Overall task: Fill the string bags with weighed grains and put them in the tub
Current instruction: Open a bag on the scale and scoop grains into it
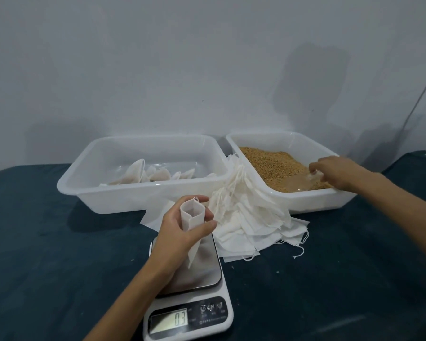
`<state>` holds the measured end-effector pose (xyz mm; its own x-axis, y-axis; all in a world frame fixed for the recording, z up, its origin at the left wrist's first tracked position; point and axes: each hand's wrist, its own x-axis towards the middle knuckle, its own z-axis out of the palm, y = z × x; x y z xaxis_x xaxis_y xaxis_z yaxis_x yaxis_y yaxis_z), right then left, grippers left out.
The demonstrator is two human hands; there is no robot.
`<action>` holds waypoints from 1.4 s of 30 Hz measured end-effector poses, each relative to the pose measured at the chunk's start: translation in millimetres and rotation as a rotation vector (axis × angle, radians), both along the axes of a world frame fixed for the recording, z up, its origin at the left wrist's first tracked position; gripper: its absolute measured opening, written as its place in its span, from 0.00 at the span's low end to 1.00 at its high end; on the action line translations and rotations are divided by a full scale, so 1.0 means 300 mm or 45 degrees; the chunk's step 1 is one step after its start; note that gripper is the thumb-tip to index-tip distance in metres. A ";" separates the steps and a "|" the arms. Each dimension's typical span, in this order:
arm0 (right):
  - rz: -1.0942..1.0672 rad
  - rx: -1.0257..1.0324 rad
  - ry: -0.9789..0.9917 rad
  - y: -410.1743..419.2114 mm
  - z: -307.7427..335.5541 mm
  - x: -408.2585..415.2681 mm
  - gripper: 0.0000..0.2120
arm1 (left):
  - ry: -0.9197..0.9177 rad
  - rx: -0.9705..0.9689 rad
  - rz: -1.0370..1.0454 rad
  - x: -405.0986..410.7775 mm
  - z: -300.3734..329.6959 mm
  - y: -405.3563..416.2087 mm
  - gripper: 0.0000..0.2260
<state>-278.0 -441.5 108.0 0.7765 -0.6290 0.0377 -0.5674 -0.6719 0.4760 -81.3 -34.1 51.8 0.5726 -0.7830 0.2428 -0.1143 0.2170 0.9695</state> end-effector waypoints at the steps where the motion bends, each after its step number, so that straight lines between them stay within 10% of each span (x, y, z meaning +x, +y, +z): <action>1: 0.005 0.067 -0.045 0.004 -0.008 0.006 0.14 | -0.003 0.005 0.003 -0.001 0.000 0.000 0.17; 23: 0.113 0.633 -0.935 0.171 -0.005 0.023 0.08 | -0.018 0.012 0.017 0.010 -0.016 -0.010 0.17; 33: 0.561 0.925 -0.857 0.507 0.077 0.110 0.10 | -0.048 0.038 -0.015 0.005 -0.018 -0.006 0.17; 42: 0.771 0.688 -0.691 0.621 0.170 0.095 0.14 | -0.050 0.035 -0.006 0.012 -0.026 -0.006 0.12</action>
<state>-249.4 -255.3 159.0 0.9362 -0.1672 0.3091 -0.1057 -0.9728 -0.2063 -77.6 -35.9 44.0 0.5597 -0.7923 0.2430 -0.1513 0.1906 0.9699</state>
